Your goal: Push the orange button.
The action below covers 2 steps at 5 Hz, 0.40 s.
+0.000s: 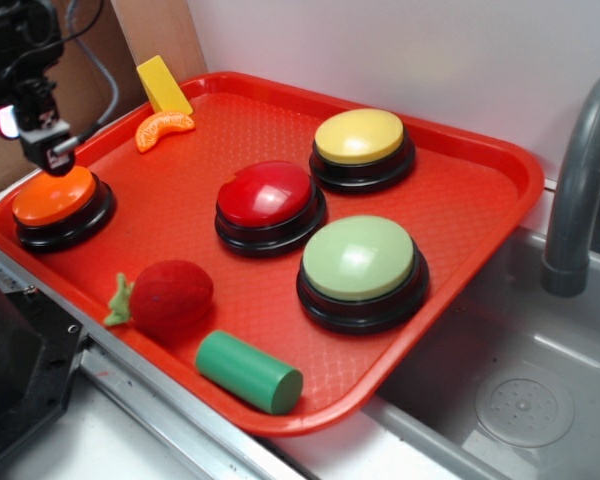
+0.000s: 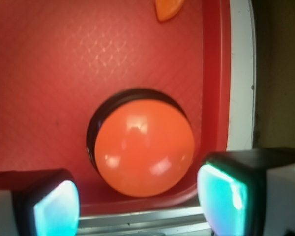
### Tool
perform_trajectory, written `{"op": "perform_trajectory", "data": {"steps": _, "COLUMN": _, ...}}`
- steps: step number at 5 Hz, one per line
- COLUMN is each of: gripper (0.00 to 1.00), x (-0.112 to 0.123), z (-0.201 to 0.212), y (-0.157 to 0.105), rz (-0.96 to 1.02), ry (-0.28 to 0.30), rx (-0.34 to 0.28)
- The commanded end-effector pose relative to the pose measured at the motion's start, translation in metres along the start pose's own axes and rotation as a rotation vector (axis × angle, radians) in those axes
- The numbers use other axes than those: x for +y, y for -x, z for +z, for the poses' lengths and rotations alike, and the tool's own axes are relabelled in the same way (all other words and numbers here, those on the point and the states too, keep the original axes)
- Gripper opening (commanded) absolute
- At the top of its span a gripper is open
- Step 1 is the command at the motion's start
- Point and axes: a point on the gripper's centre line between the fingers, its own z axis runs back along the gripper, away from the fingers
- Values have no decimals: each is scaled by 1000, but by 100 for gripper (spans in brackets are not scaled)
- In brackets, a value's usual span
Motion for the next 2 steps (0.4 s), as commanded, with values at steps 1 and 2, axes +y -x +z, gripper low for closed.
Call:
{"op": "perform_trajectory", "data": {"steps": 1, "gripper": 100, "x": 22, "z": -26, "y": -3, "rz": -39, "ry": 23, "rx": -55}}
{"op": "perform_trajectory", "data": {"steps": 2, "gripper": 100, "x": 21, "z": -40, "y": -11, "rz": -59, "ry": 37, "rx": -61}}
